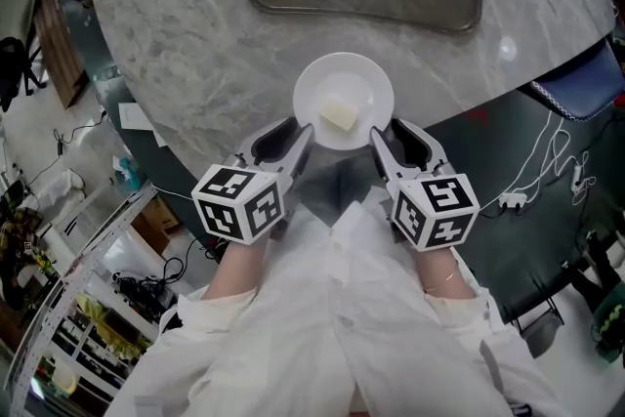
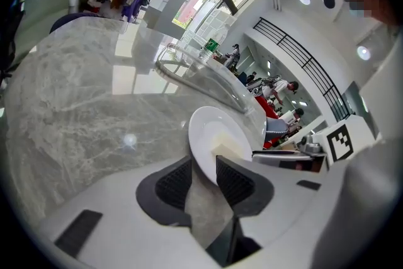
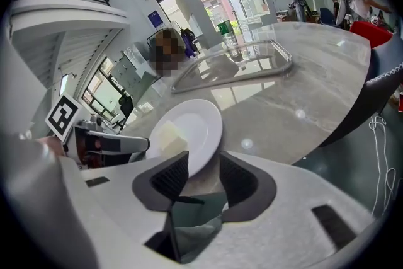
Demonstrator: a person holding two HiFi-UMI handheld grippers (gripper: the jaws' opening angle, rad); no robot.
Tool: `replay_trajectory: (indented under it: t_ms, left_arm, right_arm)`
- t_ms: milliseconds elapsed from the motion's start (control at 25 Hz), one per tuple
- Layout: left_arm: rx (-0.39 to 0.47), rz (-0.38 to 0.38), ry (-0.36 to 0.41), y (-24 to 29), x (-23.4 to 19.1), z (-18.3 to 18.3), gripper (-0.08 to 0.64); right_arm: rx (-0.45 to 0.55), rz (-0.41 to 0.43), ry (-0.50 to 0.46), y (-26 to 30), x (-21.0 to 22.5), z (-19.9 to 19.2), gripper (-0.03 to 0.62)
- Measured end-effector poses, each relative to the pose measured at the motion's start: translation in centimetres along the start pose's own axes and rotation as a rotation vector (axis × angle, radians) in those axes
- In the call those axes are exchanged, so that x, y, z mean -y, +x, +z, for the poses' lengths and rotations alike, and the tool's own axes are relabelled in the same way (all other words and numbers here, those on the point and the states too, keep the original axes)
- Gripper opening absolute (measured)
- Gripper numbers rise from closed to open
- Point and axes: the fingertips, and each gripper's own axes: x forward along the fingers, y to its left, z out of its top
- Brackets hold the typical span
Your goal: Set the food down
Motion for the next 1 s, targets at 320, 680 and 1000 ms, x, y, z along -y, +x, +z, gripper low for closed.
replay_trajectory:
  t_ms: [320, 680, 1000]
  left_arm:
    - [0.004, 0.008, 0.003, 0.25, 0.12, 0.29, 0.126]
    - [0.013, 0.035, 0.038, 0.44, 0.12, 0.18, 0.126]
    - [0.022, 0.034, 0.054, 0.45, 0.24, 0.18, 0.123]
  right_arm:
    - [-0.02, -0.025, -0.045, 0.16, -0.01, 0.05, 0.121]
    - [0.0, -0.017, -0.052, 0.32, 0.18, 0.06, 0.103]
    - [0.032, -0.008, -0.047, 0.29, 0.22, 0.29, 0.091]
